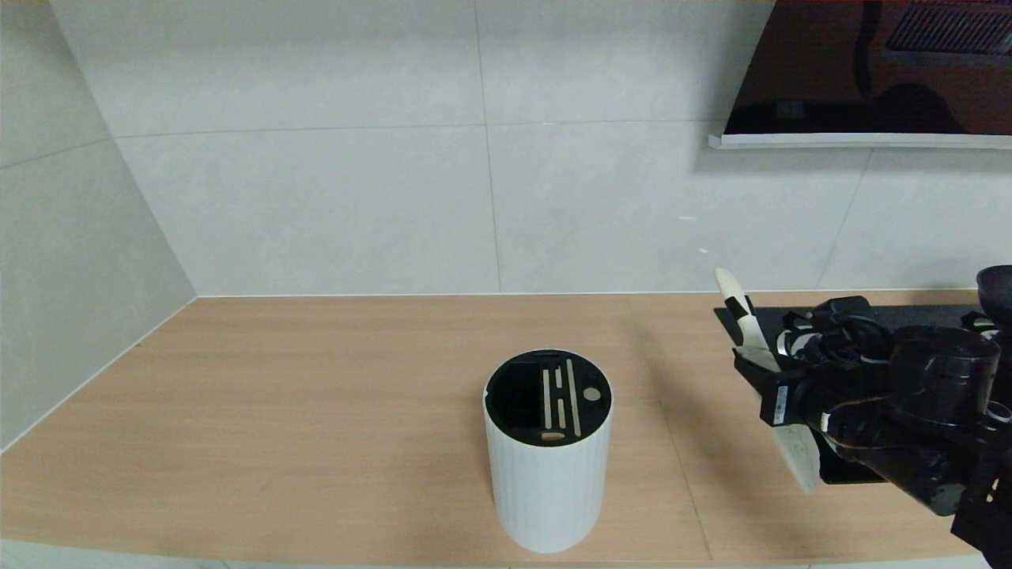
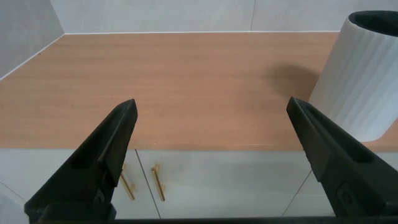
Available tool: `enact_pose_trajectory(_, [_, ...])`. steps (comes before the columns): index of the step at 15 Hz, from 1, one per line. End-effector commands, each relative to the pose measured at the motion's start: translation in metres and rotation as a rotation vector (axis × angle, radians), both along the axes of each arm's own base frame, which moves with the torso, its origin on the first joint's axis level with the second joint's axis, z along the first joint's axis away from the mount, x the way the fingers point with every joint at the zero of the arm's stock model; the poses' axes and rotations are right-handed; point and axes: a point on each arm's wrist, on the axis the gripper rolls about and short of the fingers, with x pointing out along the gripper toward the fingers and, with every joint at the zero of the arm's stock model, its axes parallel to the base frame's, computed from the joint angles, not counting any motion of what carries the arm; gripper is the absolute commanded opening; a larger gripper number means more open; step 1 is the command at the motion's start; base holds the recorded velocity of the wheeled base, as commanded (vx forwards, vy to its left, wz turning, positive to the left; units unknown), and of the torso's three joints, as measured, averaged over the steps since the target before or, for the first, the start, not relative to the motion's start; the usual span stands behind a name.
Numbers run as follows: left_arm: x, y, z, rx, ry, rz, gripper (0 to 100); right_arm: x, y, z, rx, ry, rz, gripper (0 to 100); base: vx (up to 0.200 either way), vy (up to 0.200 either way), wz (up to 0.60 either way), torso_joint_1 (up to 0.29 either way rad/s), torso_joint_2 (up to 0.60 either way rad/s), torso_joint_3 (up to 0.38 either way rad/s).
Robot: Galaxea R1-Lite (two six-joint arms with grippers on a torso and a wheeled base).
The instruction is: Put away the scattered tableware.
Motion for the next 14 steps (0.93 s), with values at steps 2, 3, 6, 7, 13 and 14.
enact_pose_trajectory(2, [-0.002,0.0,0.01,-0.002,-0.059,-0.011,100,-0.03,0.01,0.033,0.019,-0.043,0.08,0,0.0,0.0,0.0,0.0,0.0,0.0])
enact_pose_trajectory(3, [-0.004,-0.001,0.016,-0.003,-0.085,-0.033,100,-0.035,0.012,0.038,0.018,-0.028,0.098,0,0.0,0.0,0.0,0.0,0.0,0.0])
enact_pose_trajectory(6, [-0.005,-0.003,0.02,0.003,-0.086,-0.146,100,-0.039,0.014,0.043,0.018,-0.024,0.116,0,0.0,0.0,0.0,0.0,0.0,0.0])
enact_pose_trajectory(7, [-0.008,-0.006,0.037,0.003,-0.035,-0.298,100,-0.036,0.017,0.048,0.024,-0.04,0.121,0,0.0,0.0,0.0,0.0,0.0,0.0])
enact_pose_trajectory(13, [0.05,-0.011,0.15,-0.067,0.134,-0.487,100,-0.014,0.04,0.085,0.043,-0.075,0.162,0,0.0,0.0,0.0,0.0,0.0,0.0])
enact_pose_trajectory(14, [0.062,-0.011,0.163,-0.071,0.146,-0.507,100,-0.012,0.045,0.09,0.049,-0.087,0.175,0,0.0,0.0,0.0,0.0,0.0,0.0])
